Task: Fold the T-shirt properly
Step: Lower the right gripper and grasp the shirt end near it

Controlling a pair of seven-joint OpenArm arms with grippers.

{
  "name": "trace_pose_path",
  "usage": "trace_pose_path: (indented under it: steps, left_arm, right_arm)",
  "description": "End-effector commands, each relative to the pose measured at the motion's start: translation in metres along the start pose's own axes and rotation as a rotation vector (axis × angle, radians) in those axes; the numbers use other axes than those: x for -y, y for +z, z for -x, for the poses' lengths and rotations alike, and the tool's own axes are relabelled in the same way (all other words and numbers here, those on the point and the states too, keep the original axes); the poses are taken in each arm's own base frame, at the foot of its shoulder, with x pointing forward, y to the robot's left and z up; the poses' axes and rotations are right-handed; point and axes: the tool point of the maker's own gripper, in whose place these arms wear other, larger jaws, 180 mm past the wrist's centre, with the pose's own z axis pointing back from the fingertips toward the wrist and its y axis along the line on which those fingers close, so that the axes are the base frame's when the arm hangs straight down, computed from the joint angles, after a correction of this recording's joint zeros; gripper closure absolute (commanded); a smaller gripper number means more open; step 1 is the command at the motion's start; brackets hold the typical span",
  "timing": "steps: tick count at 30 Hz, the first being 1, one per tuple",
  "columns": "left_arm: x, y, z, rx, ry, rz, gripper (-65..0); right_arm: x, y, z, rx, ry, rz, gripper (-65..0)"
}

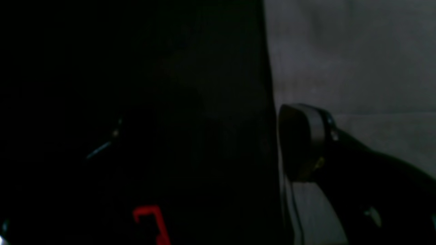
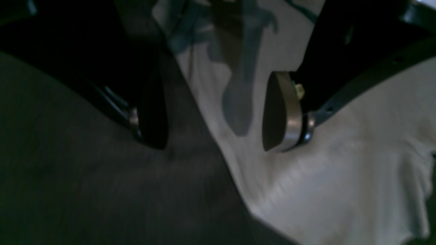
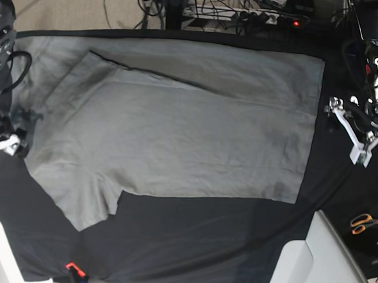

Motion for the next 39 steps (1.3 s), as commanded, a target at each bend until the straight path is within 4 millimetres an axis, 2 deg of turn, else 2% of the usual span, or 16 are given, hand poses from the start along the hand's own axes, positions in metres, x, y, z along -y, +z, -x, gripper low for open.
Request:
trace_pose_path:
  steps: [1, 7, 11, 12, 14, 19, 21, 25, 29, 32, 35, 39]
  left_arm:
    - [-0.011, 0.003, -0.013, 0.031, -0.006, -0.019, -53.6]
    - [-0.011, -0.002, -0.008, 0.012, 0.016, -0.011, -53.3]
    - [-0.011, -0.003, -0.009, 0.015, 0.016, -0.01, -53.3]
    - [-0.011, -0.002, -0.01, 0.016, 0.016, -0.011, -53.2]
    - [-0.01, -0.002, -0.01, 0.018, 0.018, -0.009, -53.2]
    - [-0.011, -0.002, -0.01, 0.016, 0.017, -0.012, -53.2]
    - [-0.011, -0.003, -0.009, 0.014, 0.019, -0.011, -53.2]
    - [-0.011, -0.003, -0.009, 0.015, 0.019, -0.012, -53.2]
    - [-0.009, -0.003, -0.01, 0.017, 0.022, -0.009, -53.2]
    - [-0.006, -0.005, -0.01, 0.018, 0.027, -0.004, -53.2]
    - [-0.005, -0.005, -0.009, 0.017, 0.029, -0.002, -53.2]
    - [-0.005, -0.006, -0.009, 0.016, 0.031, -0.001, -53.2]
  right_arm:
    - [0.0, 0.002, -0.028, 0.067, 0.006, -0.004, -40.5]
    - [-0.004, 0.0, -0.023, 0.058, 0.003, -0.012, -40.5]
    - [-0.015, -0.005, -0.014, 0.035, 0.018, -0.029, -40.2]
    - [-0.018, -0.007, -0.011, 0.015, 0.048, -0.033, -38.4]
    - [-0.024, -0.01, -0.006, -0.01, 0.091, -0.044, -31.2]
    - [-0.026, -0.011, -0.006, -0.014, 0.103, -0.046, -7.2]
    - [-0.026, -0.011, -0.007, -0.012, 0.105, -0.047, -2.4]
    - [-0.027, -0.011, -0.01, -0.007, 0.108, -0.047, -0.8]
    - [-0.026, -0.004, -0.02, 0.03, 0.15, -0.043, -0.8]
    - [-0.035, 0.002, -0.025, 0.061, 0.208, -0.047, -0.8]
    - [-0.035, 0.013, -0.025, 0.017, 0.281, -0.023, -0.8]
    - [-0.048, 0.023, -0.018, -0.039, 0.344, -0.014, -0.8]
